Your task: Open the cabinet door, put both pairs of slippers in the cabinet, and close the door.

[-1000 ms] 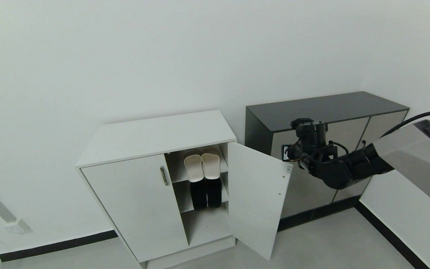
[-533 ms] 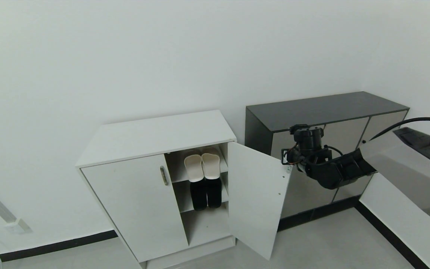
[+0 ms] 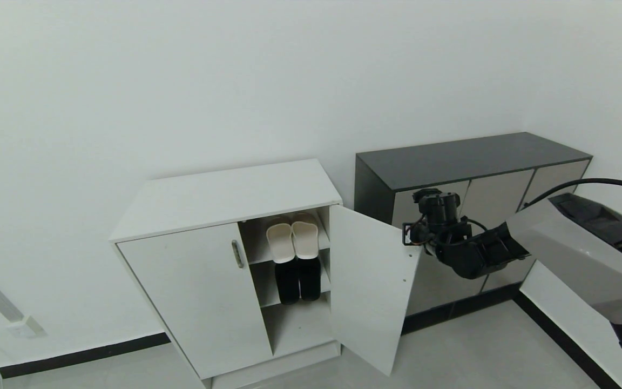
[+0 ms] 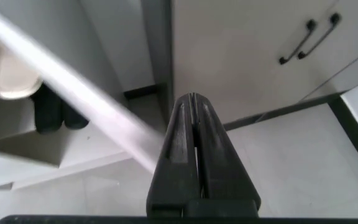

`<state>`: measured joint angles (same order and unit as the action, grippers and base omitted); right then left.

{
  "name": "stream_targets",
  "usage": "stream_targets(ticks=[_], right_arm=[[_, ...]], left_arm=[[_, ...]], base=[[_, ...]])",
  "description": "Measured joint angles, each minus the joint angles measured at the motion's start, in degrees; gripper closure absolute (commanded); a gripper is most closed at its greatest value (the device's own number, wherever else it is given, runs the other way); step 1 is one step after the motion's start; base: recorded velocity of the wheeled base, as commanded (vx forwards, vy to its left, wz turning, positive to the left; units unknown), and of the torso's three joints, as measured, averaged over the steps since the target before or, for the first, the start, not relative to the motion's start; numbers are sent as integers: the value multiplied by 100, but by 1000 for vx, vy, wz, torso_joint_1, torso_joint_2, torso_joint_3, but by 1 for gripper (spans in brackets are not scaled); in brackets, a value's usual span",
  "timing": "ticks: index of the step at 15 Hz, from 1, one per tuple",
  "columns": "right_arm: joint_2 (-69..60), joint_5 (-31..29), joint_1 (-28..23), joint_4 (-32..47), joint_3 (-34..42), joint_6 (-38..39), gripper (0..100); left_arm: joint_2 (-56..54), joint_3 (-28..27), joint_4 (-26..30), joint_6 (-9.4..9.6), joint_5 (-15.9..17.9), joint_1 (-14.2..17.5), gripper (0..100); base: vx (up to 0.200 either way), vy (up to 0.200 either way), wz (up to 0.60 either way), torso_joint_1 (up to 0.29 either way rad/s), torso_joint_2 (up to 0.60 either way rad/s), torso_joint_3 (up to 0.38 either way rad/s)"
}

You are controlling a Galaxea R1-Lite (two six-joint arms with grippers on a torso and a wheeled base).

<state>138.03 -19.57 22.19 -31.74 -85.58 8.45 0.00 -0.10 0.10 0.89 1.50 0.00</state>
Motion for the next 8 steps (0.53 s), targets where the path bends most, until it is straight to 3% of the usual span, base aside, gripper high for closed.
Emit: stream_targets(ticks=[4, 8], right_arm=[[-284, -9, 261, 9, 468, 0, 100], [-959, -2, 970, -2, 1375, 11, 100]], left_arm=[[0, 0, 0, -2, 0, 0, 100], [0, 0, 0, -11, 0, 0, 100]], base=[[0, 0, 0, 0, 0, 0], [0, 0, 0, 0, 0, 0]])
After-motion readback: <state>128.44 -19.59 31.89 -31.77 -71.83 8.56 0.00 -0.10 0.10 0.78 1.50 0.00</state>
